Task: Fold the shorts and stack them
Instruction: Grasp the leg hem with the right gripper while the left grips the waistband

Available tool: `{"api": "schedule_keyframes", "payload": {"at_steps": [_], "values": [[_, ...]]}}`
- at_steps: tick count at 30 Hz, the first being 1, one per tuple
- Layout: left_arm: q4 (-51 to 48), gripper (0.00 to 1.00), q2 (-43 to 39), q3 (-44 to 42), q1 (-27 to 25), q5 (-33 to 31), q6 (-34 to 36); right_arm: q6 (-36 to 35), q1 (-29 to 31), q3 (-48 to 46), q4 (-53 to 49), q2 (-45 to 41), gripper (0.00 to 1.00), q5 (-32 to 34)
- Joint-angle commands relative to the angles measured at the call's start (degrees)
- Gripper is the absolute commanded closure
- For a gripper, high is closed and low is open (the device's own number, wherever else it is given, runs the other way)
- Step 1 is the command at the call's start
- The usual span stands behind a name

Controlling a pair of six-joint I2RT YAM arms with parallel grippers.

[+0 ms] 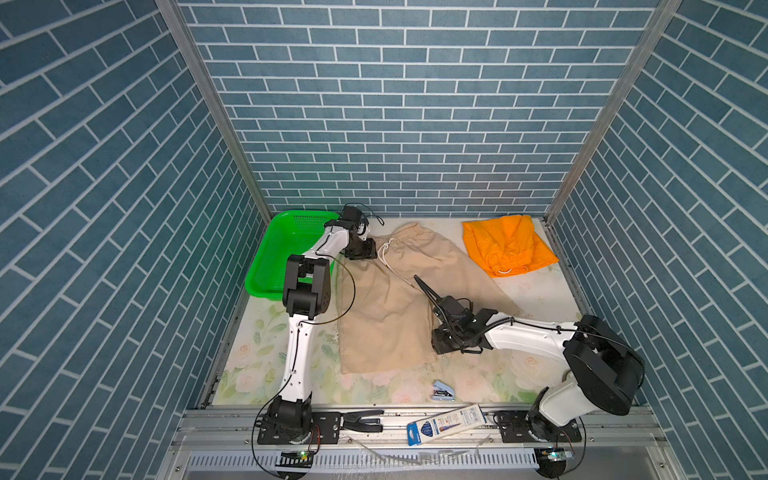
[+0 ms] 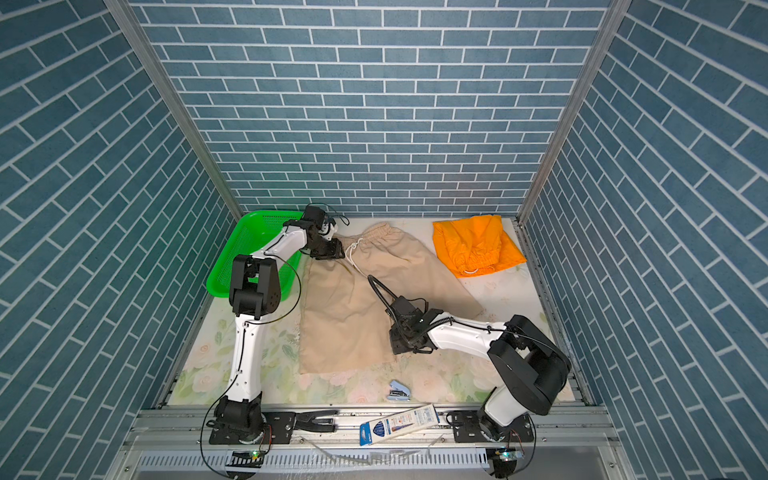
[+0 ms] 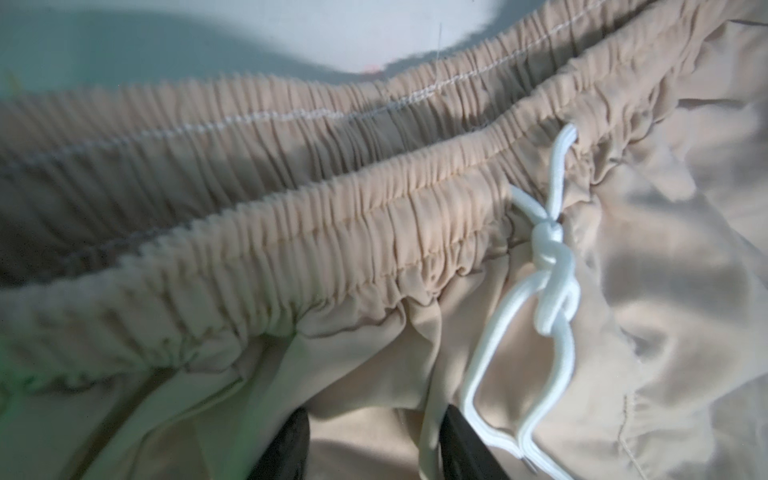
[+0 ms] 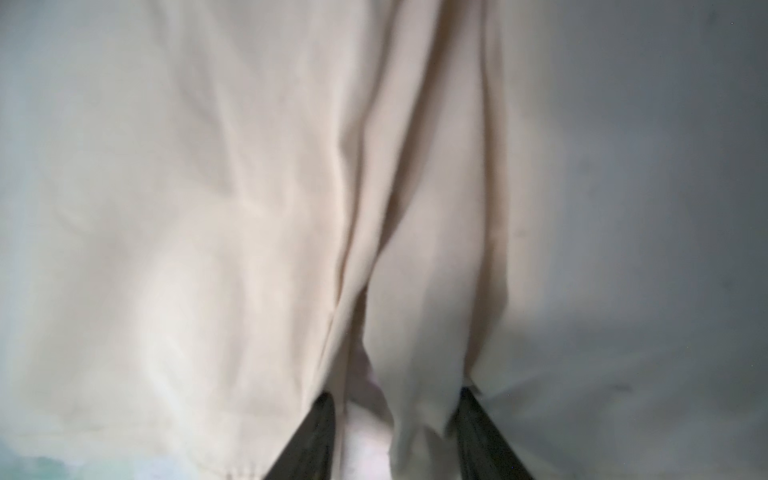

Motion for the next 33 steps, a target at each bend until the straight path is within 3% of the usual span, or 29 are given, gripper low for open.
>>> {"api": "schedule_keyframes", "payload": {"at_steps": [1,14,23,26,33], "values": [[-0.96,0.46,-0.25,1.29,-0.05,-0.28,-0.07,2.14,1.29,-2.97,5.38,-1.81,0.42,-6.67],[0.05,0.38,-1.66,4.24,-0.31,2.17,3.86,5.58,2.86,-2.08,7.13,-4.34,0.32,-6.22],[0.35,0.37,-2.70,4.35,-0.31,2.38,4.48,5.40,3.13,0.61,-0.46,-6.94,0.29,-2.10],[1.15,0.37,-2.70,4.13,-0.40,2.68,4.74,4.11,4.79,5.33,-9.72,-2.16,0.29,5.15],[4.39,0.12,-1.56,5.39,-1.49,4.42,7.19,3.82,8.22,9.90,-12.60,7.20,0.32,8.40]]}}
